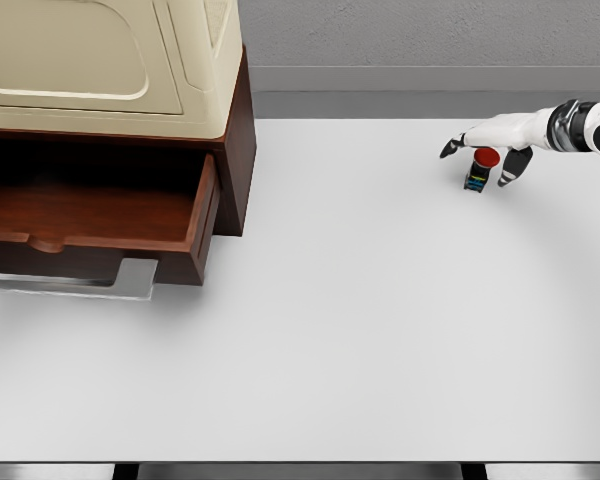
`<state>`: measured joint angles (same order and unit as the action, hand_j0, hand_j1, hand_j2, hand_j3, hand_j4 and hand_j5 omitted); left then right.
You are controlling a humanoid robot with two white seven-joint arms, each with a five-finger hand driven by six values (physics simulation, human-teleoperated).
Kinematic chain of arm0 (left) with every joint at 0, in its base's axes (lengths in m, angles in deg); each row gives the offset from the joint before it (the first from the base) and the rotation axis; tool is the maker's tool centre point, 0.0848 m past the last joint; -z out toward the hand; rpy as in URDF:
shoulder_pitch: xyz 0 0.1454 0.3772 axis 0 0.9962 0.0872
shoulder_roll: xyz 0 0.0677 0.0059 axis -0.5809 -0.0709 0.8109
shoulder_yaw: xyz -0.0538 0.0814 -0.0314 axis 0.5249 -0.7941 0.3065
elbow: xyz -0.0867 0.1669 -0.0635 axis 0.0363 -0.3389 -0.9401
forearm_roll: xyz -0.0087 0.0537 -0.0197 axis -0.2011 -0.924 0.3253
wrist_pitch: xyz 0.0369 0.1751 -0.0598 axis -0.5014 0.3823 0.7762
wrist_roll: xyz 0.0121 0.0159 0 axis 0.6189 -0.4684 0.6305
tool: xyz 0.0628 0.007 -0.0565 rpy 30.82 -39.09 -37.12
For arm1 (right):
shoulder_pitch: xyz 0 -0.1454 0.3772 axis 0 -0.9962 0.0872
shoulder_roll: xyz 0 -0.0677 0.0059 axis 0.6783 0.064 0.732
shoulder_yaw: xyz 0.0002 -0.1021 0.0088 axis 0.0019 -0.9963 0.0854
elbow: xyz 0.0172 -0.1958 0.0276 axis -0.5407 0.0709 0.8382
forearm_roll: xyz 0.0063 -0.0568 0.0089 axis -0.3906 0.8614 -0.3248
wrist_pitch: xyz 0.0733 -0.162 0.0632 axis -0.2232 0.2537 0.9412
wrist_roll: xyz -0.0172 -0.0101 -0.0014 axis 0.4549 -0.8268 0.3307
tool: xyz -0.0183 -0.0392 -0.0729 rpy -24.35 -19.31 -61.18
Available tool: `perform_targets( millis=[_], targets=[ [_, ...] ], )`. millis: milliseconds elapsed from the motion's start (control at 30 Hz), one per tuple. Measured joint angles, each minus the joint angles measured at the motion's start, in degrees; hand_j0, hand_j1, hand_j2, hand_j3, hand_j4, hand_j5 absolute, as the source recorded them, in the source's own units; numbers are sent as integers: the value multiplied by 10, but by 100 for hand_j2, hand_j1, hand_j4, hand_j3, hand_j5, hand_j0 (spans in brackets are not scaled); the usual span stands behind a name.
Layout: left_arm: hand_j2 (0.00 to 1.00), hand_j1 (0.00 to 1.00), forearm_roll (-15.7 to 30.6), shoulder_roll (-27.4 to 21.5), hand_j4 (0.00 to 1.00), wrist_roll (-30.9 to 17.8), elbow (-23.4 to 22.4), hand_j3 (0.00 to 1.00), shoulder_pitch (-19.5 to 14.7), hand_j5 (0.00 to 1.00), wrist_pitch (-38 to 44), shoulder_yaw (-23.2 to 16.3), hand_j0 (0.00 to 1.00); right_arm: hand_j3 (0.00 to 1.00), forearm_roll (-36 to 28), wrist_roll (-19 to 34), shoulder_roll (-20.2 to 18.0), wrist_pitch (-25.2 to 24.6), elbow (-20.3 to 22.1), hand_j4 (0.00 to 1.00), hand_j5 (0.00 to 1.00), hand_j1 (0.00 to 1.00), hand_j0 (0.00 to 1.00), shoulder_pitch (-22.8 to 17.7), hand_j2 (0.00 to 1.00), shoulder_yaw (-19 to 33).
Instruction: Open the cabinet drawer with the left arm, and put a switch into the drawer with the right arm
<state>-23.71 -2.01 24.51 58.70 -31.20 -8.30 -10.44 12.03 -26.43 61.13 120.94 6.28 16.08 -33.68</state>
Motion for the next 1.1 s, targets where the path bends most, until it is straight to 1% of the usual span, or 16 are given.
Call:
perform_targets(
  millis=[100, 200, 233, 267, 300, 600, 633, 667, 733, 833, 867, 933, 967, 1000, 1033, 1100],
  targets=[
    [100, 100, 33, 7, 100, 0, 3, 100, 2, 100, 25, 31, 100, 87, 0, 0, 0, 0, -1, 87, 87, 87, 87, 0, 87, 0],
    [100, 100, 47, 15, 100, 0, 6, 100, 2, 100, 35, 53, 100, 85, 0, 0, 0, 0, -1, 85, 85, 85, 85, 0, 85, -3],
    [100, 100, 49, 18, 100, 0, 8, 100, 2, 100, 36, 60, 100, 77, 0, 0, 0, 0, -1, 77, 77, 77, 77, 0, 77, -3],
    [100, 100, 51, 21, 100, 0, 9, 100, 2, 100, 37, 66, 100, 72, 0, 0, 0, 0, -1, 72, 72, 72, 72, 0, 72, -4],
    [100, 100, 52, 23, 100, 0, 10, 100, 3, 100, 38, 71, 100, 71, 0, 0, 0, 0, -1, 71, 71, 71, 71, 0, 71, -4],
    [100, 100, 55, 25, 100, 0, 12, 100, -12, 100, 40, 69, 100, 72, 0, 0, 1, 0, -6, 72, 72, 72, 72, 0, 72, -7],
    [100, 100, 55, 25, 100, 0, 12, 100, -17, 100, 40, 69, 100, 71, 0, 0, 1, 0, -6, 71, 71, 71, 71, 0, 71, -7],
    [100, 100, 55, 26, 100, 0, 12, 100, -21, 100, 40, 68, 100, 67, 0, 0, 1, 0, -7, 67, 67, 67, 67, 0, 67, -7],
    [100, 100, 55, 26, 100, 0, 12, 100, -21, 100, 40, 68, 100, 62, 0, 0, 1, 0, -7, 62, 62, 62, 62, 0, 62, -8],
    [100, 100, 55, 27, 100, 0, 12, 100, -21, 100, 40, 67, 100, 62, 0, 0, 1, 0, -8, 62, 62, 62, 62, 0, 62, -8],
    [100, 100, 55, 26, 100, 0, 12, 100, -22, 100, 40, 66, 100, 61, 0, 0, 1, 0, -8, 61, 61, 61, 61, 0, 61, -8],
    [100, 100, 56, 24, 100, 0, 12, 100, -64, 100, 41, 48, 100, 58, 0, 0, 1, 0, -8, 58, 58, 58, 58, 0, 58, -8],
    [100, 100, 56, 23, 100, 0, 13, 100, -90, 100, 41, 30, 100, 54, 0, 0, 1, 0, -8, 54, 54, 54, 54, 0, 54, -8],
    [100, 100, 56, 22, 100, 0, 13, 100, -103, 100, 41, 9, 100, 51, 0, 0, 1, 0, -8, 51, 51, 51, 51, 0, 51, -8],
    [100, 100, 55, 20, 100, 0, 13, 100, -112, 100, 41, -11, 100, 50, 0, 0, 1, 0, -8, 50, 50, 50, 50, 0, 50, -7],
    [100, 100, 54, 19, 100, 0, 13, 100, -117, 100, 40, -37, 100, 51, 0, 0, 1, 0, -7, 51, 51, 51, 51, 0, 51, -7]
  ],
)
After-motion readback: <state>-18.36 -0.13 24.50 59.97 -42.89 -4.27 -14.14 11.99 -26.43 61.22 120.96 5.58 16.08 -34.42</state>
